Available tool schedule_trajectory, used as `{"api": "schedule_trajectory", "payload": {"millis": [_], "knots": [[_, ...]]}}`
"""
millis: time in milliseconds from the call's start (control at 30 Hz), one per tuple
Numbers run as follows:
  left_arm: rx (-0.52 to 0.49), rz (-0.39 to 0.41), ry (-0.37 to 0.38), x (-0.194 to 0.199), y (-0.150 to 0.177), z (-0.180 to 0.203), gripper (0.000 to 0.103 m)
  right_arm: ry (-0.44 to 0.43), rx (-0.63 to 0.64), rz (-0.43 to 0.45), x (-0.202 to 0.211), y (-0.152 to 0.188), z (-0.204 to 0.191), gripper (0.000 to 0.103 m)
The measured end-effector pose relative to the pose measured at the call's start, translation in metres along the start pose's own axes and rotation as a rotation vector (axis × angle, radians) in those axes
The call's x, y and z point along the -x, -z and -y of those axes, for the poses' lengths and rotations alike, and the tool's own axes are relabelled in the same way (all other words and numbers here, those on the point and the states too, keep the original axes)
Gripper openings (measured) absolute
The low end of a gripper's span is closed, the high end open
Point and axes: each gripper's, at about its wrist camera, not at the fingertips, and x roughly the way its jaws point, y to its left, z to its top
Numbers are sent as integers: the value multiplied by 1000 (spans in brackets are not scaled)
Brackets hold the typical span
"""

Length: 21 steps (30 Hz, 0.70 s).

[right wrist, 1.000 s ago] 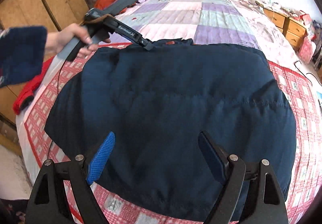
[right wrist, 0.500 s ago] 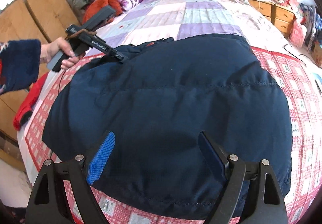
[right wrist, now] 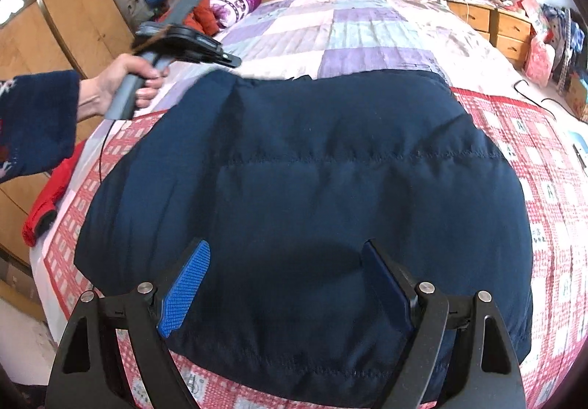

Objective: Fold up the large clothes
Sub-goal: 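Release the jacket and press the folded bundle flat with both tools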

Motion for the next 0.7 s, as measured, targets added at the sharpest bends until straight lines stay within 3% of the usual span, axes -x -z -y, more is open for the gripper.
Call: {"api": "schedule_trajectory", "payload": {"millis": [100, 167, 267, 367, 533, 700], "knots": [[-35, 17, 70, 18, 18, 15, 0, 10, 40, -3, -2, -4, -6, 88], [-100, 21, 50, 33, 37, 36, 0, 32, 60, -23, -7, -3, -8, 88], [-117, 18, 80, 52, 75, 56, 0, 40, 109, -73, -19, 1, -17, 88], [-80, 1, 77, 64, 127, 60, 0, 70, 169, -121, -40, -2, -28, 88], [27, -32, 31, 64, 194, 59, 0, 153, 262, -167, -100, -36, -42, 103], [119, 9, 19, 65, 214, 57, 0, 205, 261, -175, -155, -98, -37, 103]]}}
